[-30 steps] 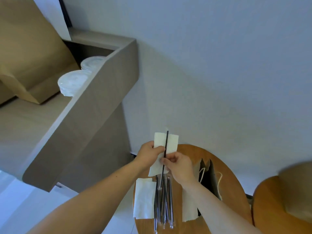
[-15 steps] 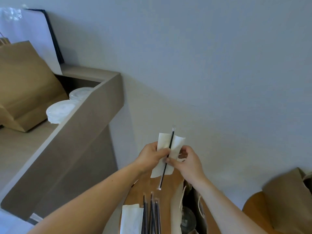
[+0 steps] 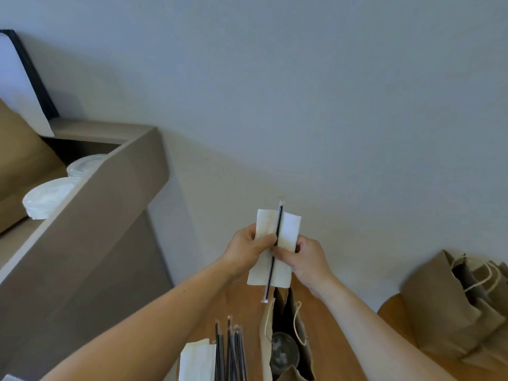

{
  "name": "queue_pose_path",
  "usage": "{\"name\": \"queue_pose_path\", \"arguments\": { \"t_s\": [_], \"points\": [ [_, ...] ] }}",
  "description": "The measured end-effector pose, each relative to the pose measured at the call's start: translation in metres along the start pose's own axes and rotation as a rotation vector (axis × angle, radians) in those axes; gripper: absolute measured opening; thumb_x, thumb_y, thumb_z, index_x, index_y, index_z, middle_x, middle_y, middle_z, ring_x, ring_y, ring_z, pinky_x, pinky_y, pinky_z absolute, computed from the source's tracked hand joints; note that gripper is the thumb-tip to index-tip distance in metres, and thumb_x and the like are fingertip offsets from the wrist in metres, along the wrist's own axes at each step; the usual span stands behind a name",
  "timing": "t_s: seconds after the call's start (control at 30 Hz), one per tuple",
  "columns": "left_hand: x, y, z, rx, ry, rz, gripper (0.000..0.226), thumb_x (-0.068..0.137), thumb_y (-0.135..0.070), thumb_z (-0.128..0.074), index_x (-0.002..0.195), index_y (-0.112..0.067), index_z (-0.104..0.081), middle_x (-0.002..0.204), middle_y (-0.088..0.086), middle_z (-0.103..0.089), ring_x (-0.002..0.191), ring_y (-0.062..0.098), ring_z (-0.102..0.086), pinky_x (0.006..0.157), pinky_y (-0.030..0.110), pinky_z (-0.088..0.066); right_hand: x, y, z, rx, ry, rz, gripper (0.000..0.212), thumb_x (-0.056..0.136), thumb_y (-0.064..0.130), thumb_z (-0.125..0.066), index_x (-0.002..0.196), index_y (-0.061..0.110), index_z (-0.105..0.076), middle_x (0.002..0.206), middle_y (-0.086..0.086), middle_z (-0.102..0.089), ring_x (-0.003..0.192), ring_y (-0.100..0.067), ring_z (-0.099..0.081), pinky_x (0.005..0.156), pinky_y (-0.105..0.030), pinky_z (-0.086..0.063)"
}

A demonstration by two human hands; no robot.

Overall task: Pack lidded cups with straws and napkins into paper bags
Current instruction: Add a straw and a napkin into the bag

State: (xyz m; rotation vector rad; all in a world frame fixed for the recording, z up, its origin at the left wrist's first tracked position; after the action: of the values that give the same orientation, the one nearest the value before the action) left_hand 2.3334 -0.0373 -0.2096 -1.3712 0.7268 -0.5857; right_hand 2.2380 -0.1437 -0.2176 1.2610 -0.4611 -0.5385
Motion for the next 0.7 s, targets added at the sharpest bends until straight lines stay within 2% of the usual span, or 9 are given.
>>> {"name": "queue_pose_path", "arguments": {
  "t_s": [0.1,0.17,0.27,0.33,0.43,0.5,0.53,0.57,0.7],
  "points": [
    [0.006,0.02,0.001,0.027,-0.06,0.054,0.026,0.092,-0.026,-0.066,0.117,-0.021,-0.058,0.115,0.002,-0.066,0.097,0.017,-0.067,0.081,0.039,-0.06,0.001,-0.01,0.024,-0.028,-0.112,-0.04,0.012,0.082,0.026,-0.08,0.091,0.026,-0.071,0.085,0.01,-0.075,0.077,-0.005,-0.071,0.065,-0.026,-0.057],
    [0.003,0.045,0.006,0.24,-0.052,0.108,0.039,0.091,-0.024,-0.065,0.128,-0.023,-0.052,0.123,-0.002,-0.059,0.102,0.011,-0.061,0.08,0.027,-0.055,0.004,-0.018,0.041,-0.026,-0.188,-0.076,0.009,0.084,0.024,-0.077,0.088,0.027,-0.069,0.083,0.014,-0.073,0.075,-0.004,-0.07,0.062,-0.024,-0.054],
    [-0.015,0.111,-0.001,0.525,0.221,0.308,0.064,0.085,-0.019,-0.07,0.142,-0.025,-0.041,0.133,-0.003,-0.055,0.107,0.011,-0.058,0.078,0.021,-0.054,0.01,-0.036,0.056,-0.027,-0.272,-0.149,0.011,0.088,0.019,-0.072,0.084,0.027,-0.067,0.082,0.014,-0.072,0.079,-0.009,-0.07,0.064,-0.027,-0.054],
    [-0.038,0.155,-0.01,0.602,0.455,0.482,0.076,0.079,-0.016,-0.073,0.145,-0.026,-0.037,0.131,-0.003,-0.055,0.096,0.011,-0.062,0.072,0.023,-0.057,0.013,-0.051,0.049,-0.085,-0.257,-0.211,0.011,0.089,0.016,-0.069,0.083,0.025,-0.065,0.086,0.01,-0.071,0.081,-0.013,-0.068,0.068,-0.032,-0.055],
    [-0.063,0.19,-0.025,0.846,0.672,0.586,0.063,0.074,-0.034,-0.078,0.13,-0.02,-0.053,0.107,0.006,-0.062,0.079,0.014,-0.052,0.078,0.032,-0.055,0.014,-0.077,0.02,-0.233,-0.142,-0.299,0.012,0.09,0.01,-0.062,0.085,0.021,-0.064,0.091,0.002,-0.07,0.078,-0.013,-0.064,0.07,-0.031,-0.054],
    [-0.066,0.201,-0.036,0.868,0.611,0.597,0.058,0.072,-0.05,-0.074,0.112,-0.011,-0.061,0.092,0.012,-0.062,0.095,0.028,-0.065,0.078,0.037,-0.055,0.015,-0.091,0.0,-0.376,-0.056,-0.347,0.009,0.088,0.007,-0.057,0.088,0.013,-0.064,0.091,-0.004,-0.068,0.077,-0.018,-0.063,0.067,-0.03,-0.053],
    [-0.064,0.204,-0.04,0.828,0.522,0.603,0.049,0.074,-0.052,-0.07,0.099,-0.011,-0.062,0.082,0.008,-0.059,0.073,0.018,-0.062,0.071,0.033,-0.053,0.015,-0.097,-0.008,-0.446,-0.013,-0.371,0.008,0.087,0.006,-0.056,0.089,0.009,-0.063,0.089,-0.006,-0.067,0.079,-0.021,-0.064,0.065,-0.031,-0.052],
    [-0.061,0.204,-0.042,0.781,0.419,0.597,0.04,0.079,-0.051,-0.067,0.09,-0.014,-0.062,0.075,0.004,-0.056,0.066,0.015,-0.058,0.065,0.029,-0.05,0.014,-0.102,-0.015,-0.507,0.034,-0.395,0.007,0.086,0.005,-0.054,0.085,0.009,-0.06,0.086,-0.005,-0.064,0.079,-0.023,-0.063,0.06,-0.029,-0.05],
    [-0.052,0.208,-0.046,0.691,0.193,0.57,0.031,0.091,-0.041,-0.057,0.086,-0.011,-0.066,0.072,0.003,-0.062,0.064,0.017,-0.064,0.068,0.029,-0.057,-0.001,-0.125,-0.026,-0.737,0.172,-0.475,0.024,0.083,-0.001,-0.053,0.069,0.016,-0.044,0.07,0.001,-0.049,0.065,-0.017,-0.051,0.045,-0.023,-0.032]
  ]
}}
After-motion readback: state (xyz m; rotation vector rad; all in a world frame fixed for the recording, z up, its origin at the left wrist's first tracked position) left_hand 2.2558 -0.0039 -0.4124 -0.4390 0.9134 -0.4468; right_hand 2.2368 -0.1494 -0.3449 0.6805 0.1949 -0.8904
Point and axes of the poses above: each hand's wrist, its own x-axis towards the middle knuckle, its own z-axis out of the back of the hand, y = z × x, the point moved 9 cm from there along x, towards the middle knuckle
